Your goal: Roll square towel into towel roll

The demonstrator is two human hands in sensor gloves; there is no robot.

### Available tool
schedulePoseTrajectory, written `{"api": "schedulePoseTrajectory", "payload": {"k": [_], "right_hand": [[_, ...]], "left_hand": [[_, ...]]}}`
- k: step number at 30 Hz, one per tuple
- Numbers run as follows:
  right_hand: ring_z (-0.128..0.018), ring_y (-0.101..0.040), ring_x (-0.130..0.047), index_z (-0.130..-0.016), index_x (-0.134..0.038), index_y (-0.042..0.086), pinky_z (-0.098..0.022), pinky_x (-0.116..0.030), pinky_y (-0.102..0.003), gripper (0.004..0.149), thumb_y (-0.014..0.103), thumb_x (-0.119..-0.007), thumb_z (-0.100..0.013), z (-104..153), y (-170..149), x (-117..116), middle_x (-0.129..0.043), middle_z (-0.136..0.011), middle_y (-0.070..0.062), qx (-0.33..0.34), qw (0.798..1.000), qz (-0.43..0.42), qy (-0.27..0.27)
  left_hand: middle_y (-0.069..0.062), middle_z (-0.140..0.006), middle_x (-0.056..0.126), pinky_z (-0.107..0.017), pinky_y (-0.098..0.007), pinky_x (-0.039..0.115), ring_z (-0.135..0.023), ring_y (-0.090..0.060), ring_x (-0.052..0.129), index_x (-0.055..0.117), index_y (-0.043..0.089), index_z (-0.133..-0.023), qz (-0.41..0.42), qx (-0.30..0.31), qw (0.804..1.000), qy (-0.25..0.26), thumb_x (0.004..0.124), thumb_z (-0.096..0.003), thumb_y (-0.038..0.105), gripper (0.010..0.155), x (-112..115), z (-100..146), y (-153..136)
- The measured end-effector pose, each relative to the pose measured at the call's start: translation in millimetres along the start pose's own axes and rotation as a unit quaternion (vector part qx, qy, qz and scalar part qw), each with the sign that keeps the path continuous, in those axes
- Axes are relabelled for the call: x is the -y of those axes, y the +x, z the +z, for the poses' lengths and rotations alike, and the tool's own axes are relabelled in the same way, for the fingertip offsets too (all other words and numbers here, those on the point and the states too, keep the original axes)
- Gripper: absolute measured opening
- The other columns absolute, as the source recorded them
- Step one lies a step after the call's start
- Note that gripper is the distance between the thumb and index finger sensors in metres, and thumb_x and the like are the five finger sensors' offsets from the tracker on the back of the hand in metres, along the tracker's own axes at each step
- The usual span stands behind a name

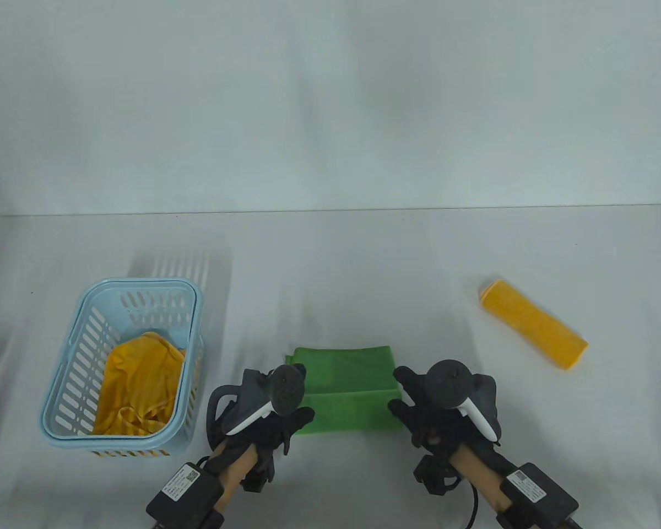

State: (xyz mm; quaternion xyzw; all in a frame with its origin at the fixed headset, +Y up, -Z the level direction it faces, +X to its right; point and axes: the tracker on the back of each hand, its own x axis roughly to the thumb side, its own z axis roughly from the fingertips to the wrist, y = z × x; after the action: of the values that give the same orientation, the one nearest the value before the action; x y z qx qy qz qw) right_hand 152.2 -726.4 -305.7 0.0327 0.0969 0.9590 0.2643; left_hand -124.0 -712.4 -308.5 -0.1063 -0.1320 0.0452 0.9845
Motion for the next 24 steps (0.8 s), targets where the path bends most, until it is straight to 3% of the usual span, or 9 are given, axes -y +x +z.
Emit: {"api": "schedulePoseTrajectory", "payload": {"k": [5, 15, 20, 24], "right_hand": [[-0.099, -0.031, -0.059, -0.096, -0.053, 0.037, -0.070, -0.053, -0.058, 0.071, 0.053, -0.078, -0.031, 6, 16, -12, -0.063, -0.102, 0.006, 0.054, 0.995, 0.081, 0.030], [-0.103, -0.029, -0.049, -0.097, -0.042, 0.043, -0.073, -0.048, -0.058, 0.076, 0.051, -0.080, -0.032, -7, 8, -43, -0.044, -0.108, 0.016, 0.033, 0.978, 0.195, 0.060], [-0.103, -0.029, -0.051, -0.096, -0.041, 0.046, -0.073, -0.049, -0.057, 0.074, 0.046, -0.081, -0.034, -11, 4, -44, -0.043, -0.107, 0.019, 0.024, 0.979, 0.193, 0.053], [-0.101, -0.029, -0.055, -0.094, -0.047, 0.047, -0.072, -0.051, -0.056, 0.062, 0.043, -0.074, -0.038, -12, 2, -43, -0.049, -0.106, 0.019, 0.027, 0.984, 0.173, 0.036]], "left_hand": [[0.003, -0.106, 0.066, -0.071, -0.052, 0.067, -0.095, -0.025, 0.079, 0.057, 0.034, -0.103, -0.056, 0.043, 0.997, -0.028, 0.077, -0.0324, 0.055, 0.077, 12, 1, 19], [0.004, -0.111, 0.046, -0.077, -0.051, 0.058, -0.103, -0.025, 0.061, 0.039, 0.034, -0.106, -0.142, 0.031, 0.988, -0.057, 0.077, -0.0334, 0.054, 0.084, 42, -14, 25], [0.008, -0.111, 0.042, -0.079, -0.049, 0.056, -0.104, -0.021, 0.057, 0.034, 0.036, -0.105, -0.141, 0.023, 0.988, -0.064, 0.076, -0.0374, 0.047, 0.081, 44, -17, 20], [0.009, -0.111, 0.044, -0.079, -0.049, 0.057, -0.103, -0.020, 0.059, 0.038, 0.038, -0.105, -0.131, 0.019, 0.989, -0.061, 0.070, -0.0411, 0.043, 0.072, 42, -18, 19]]}}
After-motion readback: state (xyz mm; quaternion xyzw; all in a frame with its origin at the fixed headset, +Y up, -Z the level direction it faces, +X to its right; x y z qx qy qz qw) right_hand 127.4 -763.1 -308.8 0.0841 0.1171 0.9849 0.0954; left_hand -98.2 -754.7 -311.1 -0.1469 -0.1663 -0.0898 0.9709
